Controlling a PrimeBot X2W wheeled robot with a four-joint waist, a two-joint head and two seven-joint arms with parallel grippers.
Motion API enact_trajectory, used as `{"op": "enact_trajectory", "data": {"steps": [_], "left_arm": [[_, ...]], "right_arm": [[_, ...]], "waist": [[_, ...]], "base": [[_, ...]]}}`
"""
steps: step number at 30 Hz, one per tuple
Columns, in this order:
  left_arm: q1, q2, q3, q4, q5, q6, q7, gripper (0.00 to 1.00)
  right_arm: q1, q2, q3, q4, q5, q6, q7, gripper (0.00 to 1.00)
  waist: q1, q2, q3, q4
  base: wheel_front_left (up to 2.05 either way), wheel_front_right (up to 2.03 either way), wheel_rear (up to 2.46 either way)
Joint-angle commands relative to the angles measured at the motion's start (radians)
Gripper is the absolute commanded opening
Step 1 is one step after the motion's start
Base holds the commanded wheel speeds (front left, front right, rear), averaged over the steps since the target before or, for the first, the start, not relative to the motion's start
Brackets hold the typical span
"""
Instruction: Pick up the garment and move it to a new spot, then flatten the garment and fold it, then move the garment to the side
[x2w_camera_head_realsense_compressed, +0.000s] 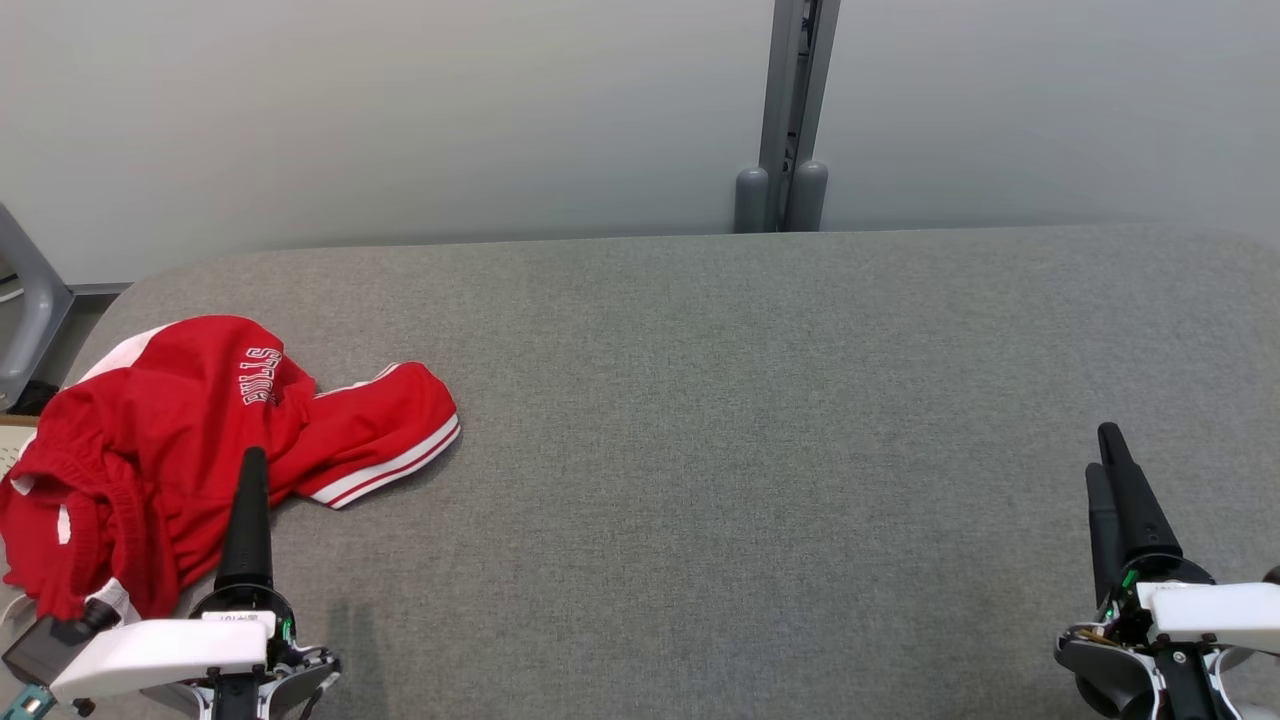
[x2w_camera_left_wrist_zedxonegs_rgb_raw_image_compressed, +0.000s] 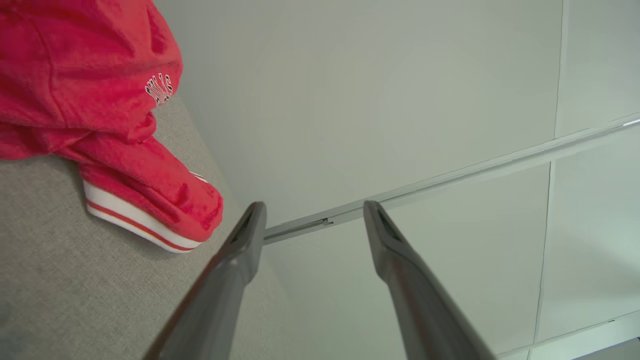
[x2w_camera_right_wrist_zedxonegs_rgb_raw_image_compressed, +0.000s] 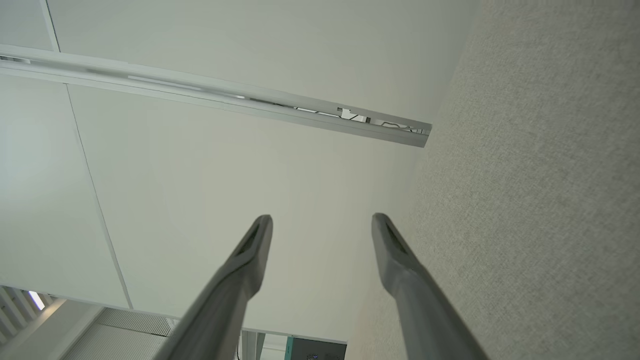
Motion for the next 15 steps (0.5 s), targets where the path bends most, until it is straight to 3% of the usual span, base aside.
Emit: {"op": "enact_trajectory", "data": {"steps": [1, 15], "left_arm": [[-0.026, 0.009, 0.003, -0.021, 0.054, -0.001, -0.012, 1.0], [-0.02, 0.005, 0.013, -0.03, 0.404, -0.001, -0.06, 1.0]], "right_arm": [[-0.023, -0.011, 0.003, -0.023, -0.028, 0.003, -0.013, 1.0], [-0.03, -0.013, 0.021, -0.055, -0.358, 0.003, -0.062, 1.0]], "waist": [[0.0, -0.0001, 0.0, 0.0], [0.0, -0.0001, 0.001, 0.0]], "base": [[0.0, 0.0, 0.0], [0.0, 0.0, 0.0]]}}
